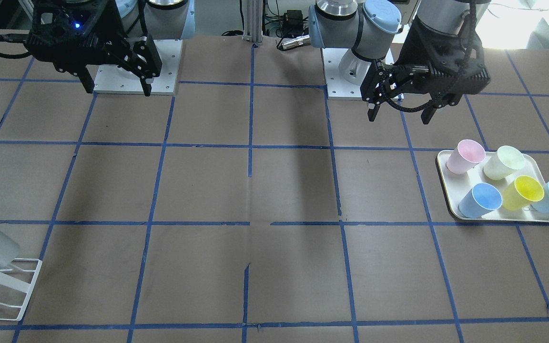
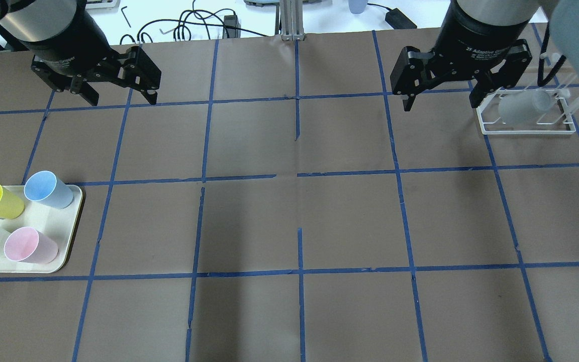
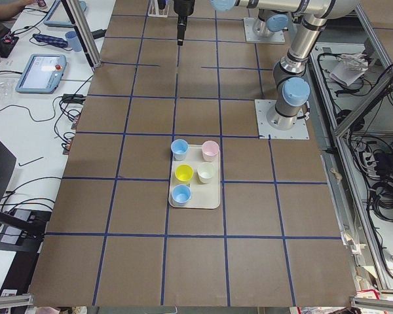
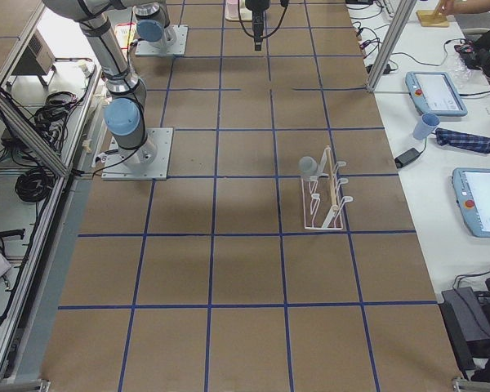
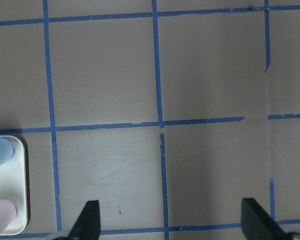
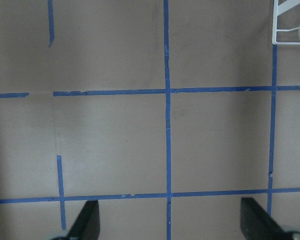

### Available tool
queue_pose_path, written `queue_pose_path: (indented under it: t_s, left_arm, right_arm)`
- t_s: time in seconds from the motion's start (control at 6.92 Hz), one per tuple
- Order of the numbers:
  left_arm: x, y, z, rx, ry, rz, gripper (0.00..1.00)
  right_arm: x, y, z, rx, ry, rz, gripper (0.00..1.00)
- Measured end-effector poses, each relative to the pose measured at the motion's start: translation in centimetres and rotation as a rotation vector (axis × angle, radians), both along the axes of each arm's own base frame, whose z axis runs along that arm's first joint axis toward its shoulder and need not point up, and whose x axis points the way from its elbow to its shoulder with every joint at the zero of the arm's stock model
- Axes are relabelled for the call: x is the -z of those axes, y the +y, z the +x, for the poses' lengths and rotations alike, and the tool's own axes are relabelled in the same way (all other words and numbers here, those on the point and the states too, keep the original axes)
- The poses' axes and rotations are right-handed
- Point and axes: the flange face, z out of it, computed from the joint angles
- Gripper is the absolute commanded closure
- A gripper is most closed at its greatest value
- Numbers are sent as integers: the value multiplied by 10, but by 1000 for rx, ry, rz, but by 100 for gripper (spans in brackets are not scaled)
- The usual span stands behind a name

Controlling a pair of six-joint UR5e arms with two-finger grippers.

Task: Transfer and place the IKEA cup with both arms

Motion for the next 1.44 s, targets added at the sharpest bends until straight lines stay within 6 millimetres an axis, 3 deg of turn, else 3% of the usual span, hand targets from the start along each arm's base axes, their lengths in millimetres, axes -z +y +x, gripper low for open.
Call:
queue_pose_path:
  t_s: [1.44]
  left_arm:
    - [-1, 3, -1, 2, 0, 18, 0]
  right_arm:
    - [-1, -2, -5, 9, -1, -3, 0]
